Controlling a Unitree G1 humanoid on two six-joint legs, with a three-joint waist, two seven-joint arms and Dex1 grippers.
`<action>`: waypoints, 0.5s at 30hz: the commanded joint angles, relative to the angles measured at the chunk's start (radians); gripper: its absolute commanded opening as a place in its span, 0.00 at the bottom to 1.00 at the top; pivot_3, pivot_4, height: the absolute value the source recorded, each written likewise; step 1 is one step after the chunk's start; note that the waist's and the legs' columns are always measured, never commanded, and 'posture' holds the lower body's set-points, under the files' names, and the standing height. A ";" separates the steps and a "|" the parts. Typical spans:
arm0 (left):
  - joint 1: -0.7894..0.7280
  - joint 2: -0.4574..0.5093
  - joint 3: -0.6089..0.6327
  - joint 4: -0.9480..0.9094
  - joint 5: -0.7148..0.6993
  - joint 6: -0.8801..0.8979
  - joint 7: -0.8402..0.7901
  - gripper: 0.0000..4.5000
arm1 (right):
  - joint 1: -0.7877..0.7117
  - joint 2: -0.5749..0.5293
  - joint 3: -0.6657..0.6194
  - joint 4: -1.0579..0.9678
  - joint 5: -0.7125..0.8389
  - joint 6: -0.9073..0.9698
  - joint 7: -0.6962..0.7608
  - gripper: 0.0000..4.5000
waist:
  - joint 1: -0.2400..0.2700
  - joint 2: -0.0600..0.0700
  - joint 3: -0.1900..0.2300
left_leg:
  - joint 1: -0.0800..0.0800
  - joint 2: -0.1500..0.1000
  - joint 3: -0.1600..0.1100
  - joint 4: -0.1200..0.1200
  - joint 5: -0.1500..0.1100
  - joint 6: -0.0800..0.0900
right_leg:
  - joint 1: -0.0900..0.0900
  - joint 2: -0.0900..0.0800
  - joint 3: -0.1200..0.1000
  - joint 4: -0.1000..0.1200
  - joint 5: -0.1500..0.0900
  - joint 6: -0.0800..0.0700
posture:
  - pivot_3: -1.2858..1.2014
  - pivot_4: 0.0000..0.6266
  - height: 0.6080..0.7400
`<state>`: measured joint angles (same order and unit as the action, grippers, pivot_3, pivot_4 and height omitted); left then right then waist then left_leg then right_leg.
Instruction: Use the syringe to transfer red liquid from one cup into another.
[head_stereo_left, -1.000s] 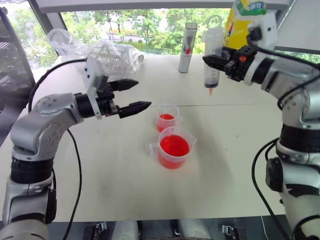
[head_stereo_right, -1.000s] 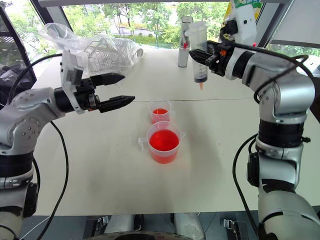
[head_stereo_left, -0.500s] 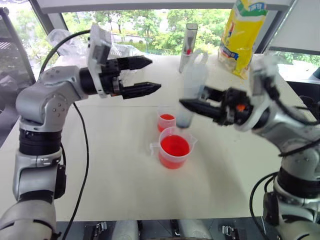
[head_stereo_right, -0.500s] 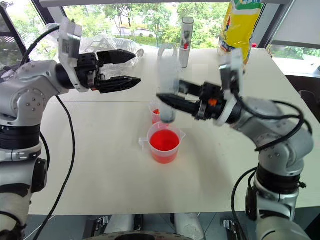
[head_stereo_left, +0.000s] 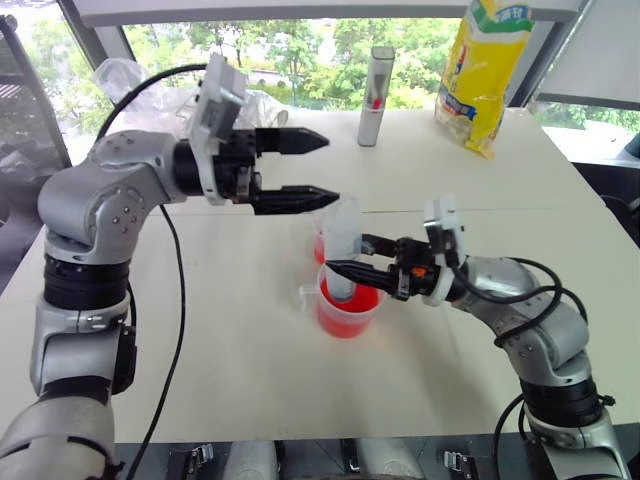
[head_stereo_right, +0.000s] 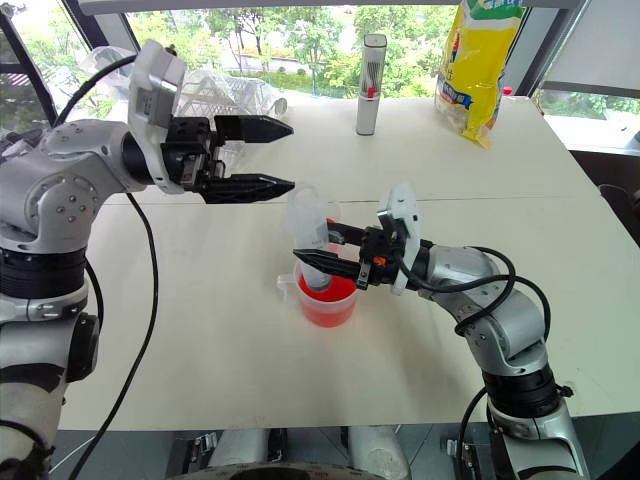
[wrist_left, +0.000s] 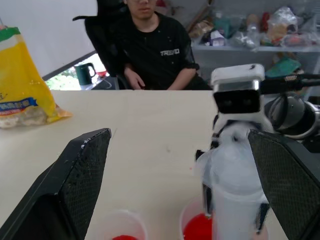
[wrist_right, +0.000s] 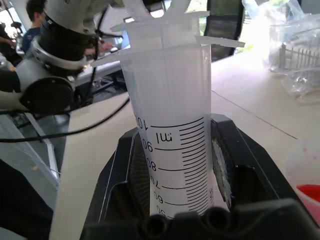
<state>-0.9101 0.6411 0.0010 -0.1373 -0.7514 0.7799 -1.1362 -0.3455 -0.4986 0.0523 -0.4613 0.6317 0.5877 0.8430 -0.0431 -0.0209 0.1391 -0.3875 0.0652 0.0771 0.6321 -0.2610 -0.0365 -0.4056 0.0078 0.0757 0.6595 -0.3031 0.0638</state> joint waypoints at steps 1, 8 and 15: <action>0.005 0.010 0.009 -0.053 -0.030 0.023 -0.007 1.00 | 0.000 -0.002 0.003 -0.008 -0.019 -0.051 0.012 0.29 | -0.001 0.000 0.000 | 0.000 0.000 0.000 0.000 0.000 0.000 | 0.000 0.000 0.000 0.000 0.000 0.000 | 0.52 0.24 1.00; 0.036 0.006 -0.030 -0.076 0.007 0.002 0.001 1.00 | 0.014 -0.008 0.010 -0.005 -0.036 -0.069 0.019 0.29 | 0.001 0.000 0.000 | 0.000 0.000 0.000 0.000 0.000 0.000 | 0.000 0.000 0.000 0.000 0.000 0.000 | 0.52 0.24 1.00; 0.050 -0.013 -0.044 -0.088 0.021 0.010 0.029 1.00 | 0.016 -0.017 0.009 -0.005 -0.040 -0.070 0.024 0.29 | 0.001 0.000 0.000 | 0.000 0.000 0.000 0.000 0.000 0.000 | 0.000 0.000 0.000 0.000 0.000 0.000 | 0.52 0.24 1.00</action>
<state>-0.8568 0.6253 -0.0493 -0.1999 -0.7292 0.7980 -1.1124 -0.3241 -0.5094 0.0710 -0.4452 0.5902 0.5377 0.8632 -0.0418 -0.0209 0.1391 -0.3874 0.0652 0.0769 0.6324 -0.2609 -0.0365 -0.4052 0.0078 0.0762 0.6596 -0.3031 0.0637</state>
